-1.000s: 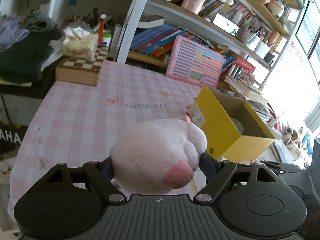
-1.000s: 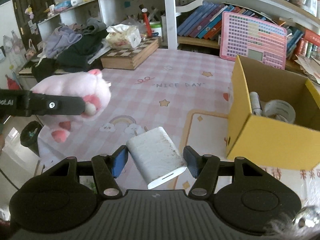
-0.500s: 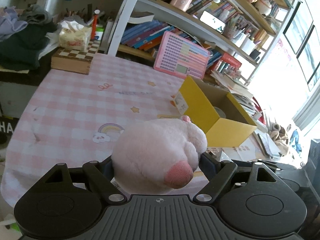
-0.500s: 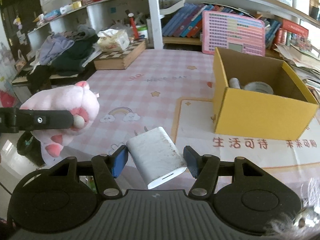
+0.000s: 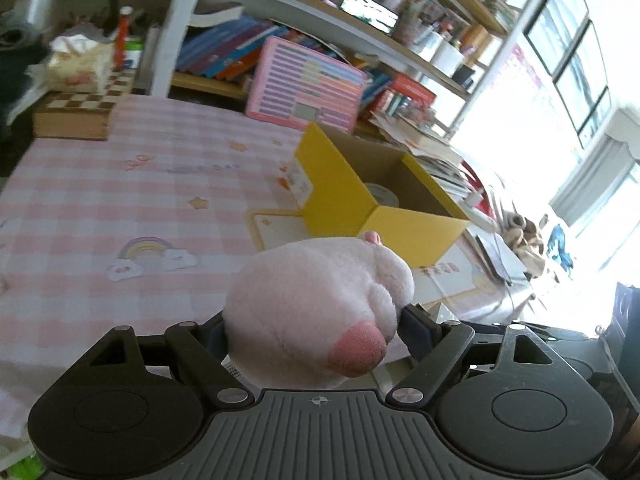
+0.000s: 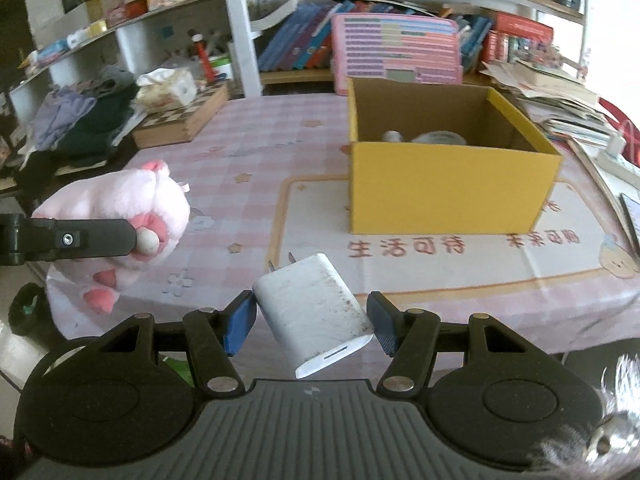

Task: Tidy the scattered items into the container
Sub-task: 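Lift the pig and white cube and carry them over the yellow box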

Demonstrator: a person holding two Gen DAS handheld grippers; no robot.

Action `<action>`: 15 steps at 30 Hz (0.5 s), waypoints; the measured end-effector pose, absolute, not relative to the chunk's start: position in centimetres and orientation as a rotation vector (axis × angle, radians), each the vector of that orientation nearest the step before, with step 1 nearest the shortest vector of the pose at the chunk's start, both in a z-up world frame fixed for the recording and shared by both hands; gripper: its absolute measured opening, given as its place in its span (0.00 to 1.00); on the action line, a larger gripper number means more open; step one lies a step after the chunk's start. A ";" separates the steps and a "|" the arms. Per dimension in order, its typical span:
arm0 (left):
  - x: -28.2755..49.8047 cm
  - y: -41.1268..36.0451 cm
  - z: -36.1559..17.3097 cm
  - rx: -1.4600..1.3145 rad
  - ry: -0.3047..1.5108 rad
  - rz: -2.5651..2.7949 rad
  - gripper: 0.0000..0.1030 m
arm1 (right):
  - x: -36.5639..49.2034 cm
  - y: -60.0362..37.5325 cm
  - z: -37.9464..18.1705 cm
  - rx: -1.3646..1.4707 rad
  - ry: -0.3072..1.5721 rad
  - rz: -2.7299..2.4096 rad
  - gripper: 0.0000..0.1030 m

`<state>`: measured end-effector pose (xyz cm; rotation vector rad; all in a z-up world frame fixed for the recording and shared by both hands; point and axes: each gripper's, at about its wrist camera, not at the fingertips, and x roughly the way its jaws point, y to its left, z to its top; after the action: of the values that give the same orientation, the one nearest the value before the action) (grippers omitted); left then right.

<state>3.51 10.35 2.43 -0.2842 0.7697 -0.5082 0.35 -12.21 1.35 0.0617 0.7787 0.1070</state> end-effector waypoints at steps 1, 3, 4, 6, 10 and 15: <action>3.6 9.9 2.4 -0.279 0.772 -0.519 0.82 | 0.2 -12.6 1.3 0.065 0.780 0.097 0.57; 4.0 8.8 2.3 -0.270 0.780 -0.540 0.82 | 0.0 -13.6 1.2 0.075 0.785 0.073 0.57; 4.2 8.4 2.2 -0.266 0.784 -0.550 0.82 | 0.0 -14.1 1.2 0.080 0.786 0.060 0.57; 4.5 7.5 2.3 -0.256 0.787 -0.570 0.82 | -0.2 -15.0 1.2 0.093 0.783 0.035 0.57; 5.3 6.0 2.6 -0.238 0.779 -0.593 0.82 | 0.0 -16.8 1.4 0.111 0.780 -0.006 0.57; 6.3 4.3 2.6 -0.222 0.782 -0.620 0.82 | 0.7 -18.3 1.5 0.118 0.777 -0.026 0.57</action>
<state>6.35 4.30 2.62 -0.2224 0.7820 -0.6197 0.73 -18.34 1.52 0.1179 0.7772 -0.0262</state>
